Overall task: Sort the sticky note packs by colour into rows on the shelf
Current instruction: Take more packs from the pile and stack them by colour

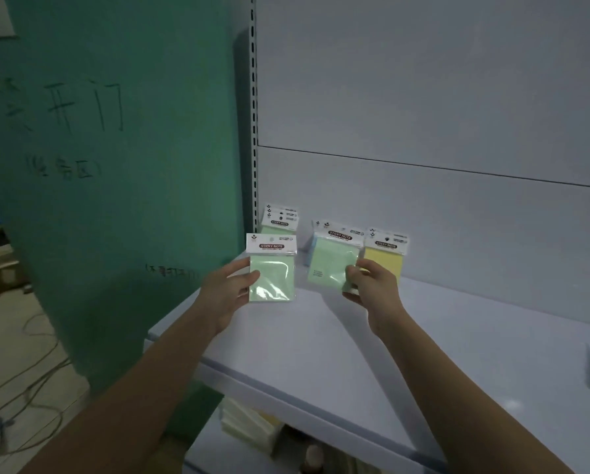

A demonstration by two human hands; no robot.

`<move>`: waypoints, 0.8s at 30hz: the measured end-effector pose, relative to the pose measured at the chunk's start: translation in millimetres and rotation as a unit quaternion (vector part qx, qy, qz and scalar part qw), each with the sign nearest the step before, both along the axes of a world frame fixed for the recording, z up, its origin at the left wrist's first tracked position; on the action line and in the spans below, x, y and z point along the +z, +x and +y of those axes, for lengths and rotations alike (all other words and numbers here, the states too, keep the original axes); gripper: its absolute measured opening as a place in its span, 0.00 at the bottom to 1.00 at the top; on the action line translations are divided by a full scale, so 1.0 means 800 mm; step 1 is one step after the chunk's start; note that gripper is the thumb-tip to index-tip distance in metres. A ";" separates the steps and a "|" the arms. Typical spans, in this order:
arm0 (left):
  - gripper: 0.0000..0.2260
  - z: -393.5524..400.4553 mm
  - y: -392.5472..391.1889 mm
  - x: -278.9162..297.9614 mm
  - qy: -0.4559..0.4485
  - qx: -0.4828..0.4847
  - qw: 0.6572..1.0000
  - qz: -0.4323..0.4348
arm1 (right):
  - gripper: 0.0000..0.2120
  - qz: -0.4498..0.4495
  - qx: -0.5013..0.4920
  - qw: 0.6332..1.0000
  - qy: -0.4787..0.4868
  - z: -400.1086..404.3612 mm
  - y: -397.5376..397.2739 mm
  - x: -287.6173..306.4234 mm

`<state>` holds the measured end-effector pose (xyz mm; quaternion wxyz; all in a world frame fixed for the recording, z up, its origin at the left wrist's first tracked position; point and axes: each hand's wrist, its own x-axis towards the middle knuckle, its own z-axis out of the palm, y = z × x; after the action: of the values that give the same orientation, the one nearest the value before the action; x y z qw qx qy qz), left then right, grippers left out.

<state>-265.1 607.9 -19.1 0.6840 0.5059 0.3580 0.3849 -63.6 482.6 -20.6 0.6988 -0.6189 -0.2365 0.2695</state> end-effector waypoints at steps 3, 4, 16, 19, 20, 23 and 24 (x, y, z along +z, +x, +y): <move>0.14 0.039 0.004 0.002 0.030 0.000 0.998 0.055 | 0.13 -0.006 -0.020 1.000 -0.005 0.048 0.002 0.001; 0.14 0.053 0.005 0.006 0.047 0.001 0.996 0.070 | 0.13 -0.014 -0.025 1.000 -0.002 0.062 0.002 0.003; 0.14 0.161 0.034 -0.008 0.076 -0.054 0.992 0.086 | 0.09 -0.045 -0.151 0.987 0.018 0.121 -0.012 -0.004; 0.14 0.177 0.044 -0.016 0.081 -0.069 0.989 0.100 | 0.09 -0.037 -0.191 0.981 0.023 0.126 -0.020 -0.006; 0.14 0.181 0.046 -0.018 0.086 -0.071 0.988 0.104 | 0.08 -0.040 -0.197 0.979 0.024 0.127 -0.024 -0.005; 0.14 0.193 0.055 -0.022 0.110 -0.073 0.984 0.117 | 0.06 -0.053 -0.204 0.977 0.030 0.130 -0.032 -0.002; 0.14 0.196 0.057 -0.023 0.122 -0.071 0.982 0.123 | 0.05 -0.057 -0.205 0.977 0.031 0.131 -0.035 -0.002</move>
<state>-219.5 764.5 -37.5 0.5934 0.6531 0.3531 0.3109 -91.2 587.5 -22.4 0.7437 -0.6463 -0.1520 0.0774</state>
